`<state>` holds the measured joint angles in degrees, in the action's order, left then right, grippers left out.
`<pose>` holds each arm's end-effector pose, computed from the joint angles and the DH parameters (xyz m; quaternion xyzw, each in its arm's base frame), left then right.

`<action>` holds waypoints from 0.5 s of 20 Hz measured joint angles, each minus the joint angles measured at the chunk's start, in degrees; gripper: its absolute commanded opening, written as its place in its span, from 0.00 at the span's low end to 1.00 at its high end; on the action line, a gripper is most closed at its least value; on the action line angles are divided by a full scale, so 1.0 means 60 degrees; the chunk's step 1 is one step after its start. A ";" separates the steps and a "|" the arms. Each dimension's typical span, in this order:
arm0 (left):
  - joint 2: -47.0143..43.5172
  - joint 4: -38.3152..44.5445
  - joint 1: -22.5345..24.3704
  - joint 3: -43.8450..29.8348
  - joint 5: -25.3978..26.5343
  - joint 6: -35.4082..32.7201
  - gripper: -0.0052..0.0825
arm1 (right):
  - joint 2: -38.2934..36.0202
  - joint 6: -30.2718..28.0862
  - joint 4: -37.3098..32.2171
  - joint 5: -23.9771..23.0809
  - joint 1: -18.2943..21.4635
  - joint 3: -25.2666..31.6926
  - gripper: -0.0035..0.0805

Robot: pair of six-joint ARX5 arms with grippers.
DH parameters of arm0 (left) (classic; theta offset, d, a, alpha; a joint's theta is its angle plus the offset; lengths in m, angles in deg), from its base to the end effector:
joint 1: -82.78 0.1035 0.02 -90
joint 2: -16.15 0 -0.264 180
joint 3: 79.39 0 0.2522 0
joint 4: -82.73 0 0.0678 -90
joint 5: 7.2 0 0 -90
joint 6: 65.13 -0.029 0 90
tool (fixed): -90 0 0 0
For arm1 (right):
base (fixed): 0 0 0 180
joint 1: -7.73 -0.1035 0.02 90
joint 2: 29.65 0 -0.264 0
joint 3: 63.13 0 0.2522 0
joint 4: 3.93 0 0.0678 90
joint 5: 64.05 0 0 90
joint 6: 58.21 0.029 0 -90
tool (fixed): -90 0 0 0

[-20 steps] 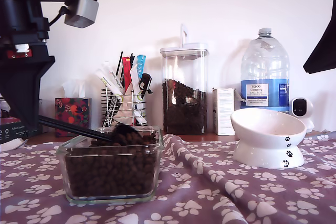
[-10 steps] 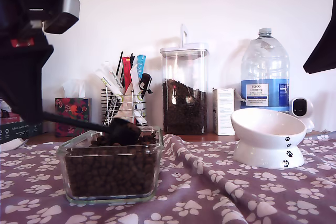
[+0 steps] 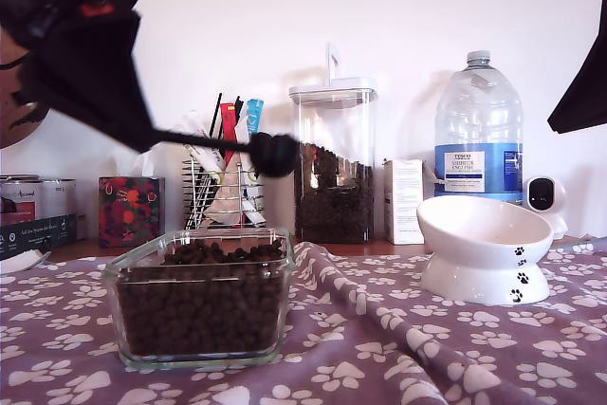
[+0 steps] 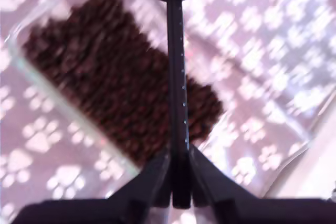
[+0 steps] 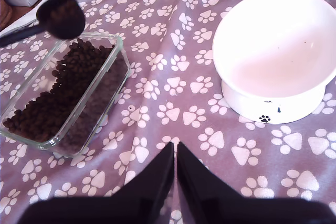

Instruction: Measure one spoon of cat food and pour it into the food bowl

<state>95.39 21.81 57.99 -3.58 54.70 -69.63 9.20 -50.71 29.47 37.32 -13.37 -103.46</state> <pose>0.2329 -0.1226 0.2636 0.0144 0.5171 -0.3976 0.7579 0.1362 0.0587 0.2247 0.0371 0.2910 0.2503 0.9227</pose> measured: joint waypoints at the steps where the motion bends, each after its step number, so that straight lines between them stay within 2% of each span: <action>1: 0.0000 0.0215 0.0000 0.0000 -0.0160 0.0193 0.03 | 0.0000 -0.0004 0.0033 -0.0124 0.0000 0.0000 0.03; 5: 0.0000 0.1169 -0.0102 0.0000 -0.0357 0.0765 0.03 | 0.0000 0.0281 0.0339 -0.0918 0.0219 -0.0004 0.03; 10: 0.0000 0.1566 -0.0499 0.0000 -0.0415 0.1024 0.03 | 0.0000 0.0463 0.0499 -0.1155 0.0987 -0.0018 0.03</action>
<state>95.39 31.21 54.99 -3.58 52.21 -63.48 9.20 -47.93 32.47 30.39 -7.44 -103.57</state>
